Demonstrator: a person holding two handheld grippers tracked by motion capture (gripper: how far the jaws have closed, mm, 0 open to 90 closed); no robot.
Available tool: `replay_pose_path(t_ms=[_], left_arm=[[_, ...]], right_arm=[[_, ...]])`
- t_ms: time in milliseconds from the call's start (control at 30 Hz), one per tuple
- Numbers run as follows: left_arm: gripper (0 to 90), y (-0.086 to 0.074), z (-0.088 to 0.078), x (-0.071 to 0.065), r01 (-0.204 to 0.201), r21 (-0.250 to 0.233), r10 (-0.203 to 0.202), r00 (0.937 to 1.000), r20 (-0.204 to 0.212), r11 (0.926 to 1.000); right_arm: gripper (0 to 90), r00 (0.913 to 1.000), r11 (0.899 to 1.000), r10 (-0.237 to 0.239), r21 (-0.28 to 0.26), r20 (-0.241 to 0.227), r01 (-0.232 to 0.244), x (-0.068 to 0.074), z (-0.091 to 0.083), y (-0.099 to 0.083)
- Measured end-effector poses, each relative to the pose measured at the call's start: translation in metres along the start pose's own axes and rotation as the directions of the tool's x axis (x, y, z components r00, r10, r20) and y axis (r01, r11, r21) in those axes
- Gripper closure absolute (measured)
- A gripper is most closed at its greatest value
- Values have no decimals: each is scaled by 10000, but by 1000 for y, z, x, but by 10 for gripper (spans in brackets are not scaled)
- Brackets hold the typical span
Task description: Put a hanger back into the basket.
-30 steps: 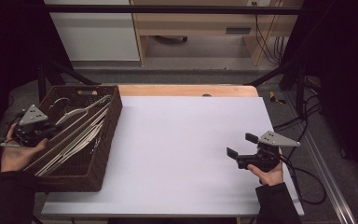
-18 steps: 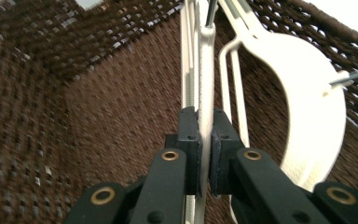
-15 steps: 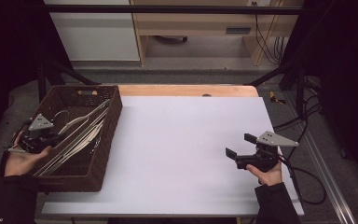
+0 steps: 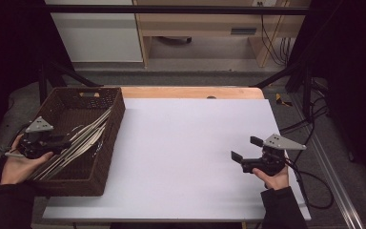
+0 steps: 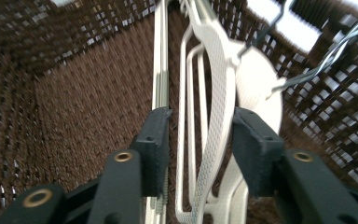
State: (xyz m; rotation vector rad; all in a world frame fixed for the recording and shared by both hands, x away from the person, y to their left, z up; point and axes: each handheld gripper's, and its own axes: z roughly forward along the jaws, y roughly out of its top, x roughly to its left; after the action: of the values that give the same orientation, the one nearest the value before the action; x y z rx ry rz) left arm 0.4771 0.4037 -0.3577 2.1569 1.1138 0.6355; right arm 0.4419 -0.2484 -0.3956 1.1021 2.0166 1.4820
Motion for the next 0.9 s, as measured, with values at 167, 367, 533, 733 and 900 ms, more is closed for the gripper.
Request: replay_pose_path(t_ms=[167,367,533,733,900], left_arm=[[466,9,-19,-9,518,-1239,-498,9986,187,9909],[362,25,-36,-33,845,-3059,-798,9964,279,9483],[250,38,-45,-61,903,-4298,-676,9954,679,8984],[128,48,-40,-99,970,-5014,-278,9892,1437,8598],[78,48,-25,-124,1093,-5117,-230,9848,1721,8522]], right_arm=[[38,10000,10000,35,-50,5,-35,1,0,0],[38,10000,9999,-16,-99,-29,16,0,-2,1],[37,10000,9998,39,-175,-32,-39,0,-3,1],[33,10000,9998,63,-200,-6,-63,0,-3,1],[30,10000,9995,38,-302,-45,-39,0,-5,1]])
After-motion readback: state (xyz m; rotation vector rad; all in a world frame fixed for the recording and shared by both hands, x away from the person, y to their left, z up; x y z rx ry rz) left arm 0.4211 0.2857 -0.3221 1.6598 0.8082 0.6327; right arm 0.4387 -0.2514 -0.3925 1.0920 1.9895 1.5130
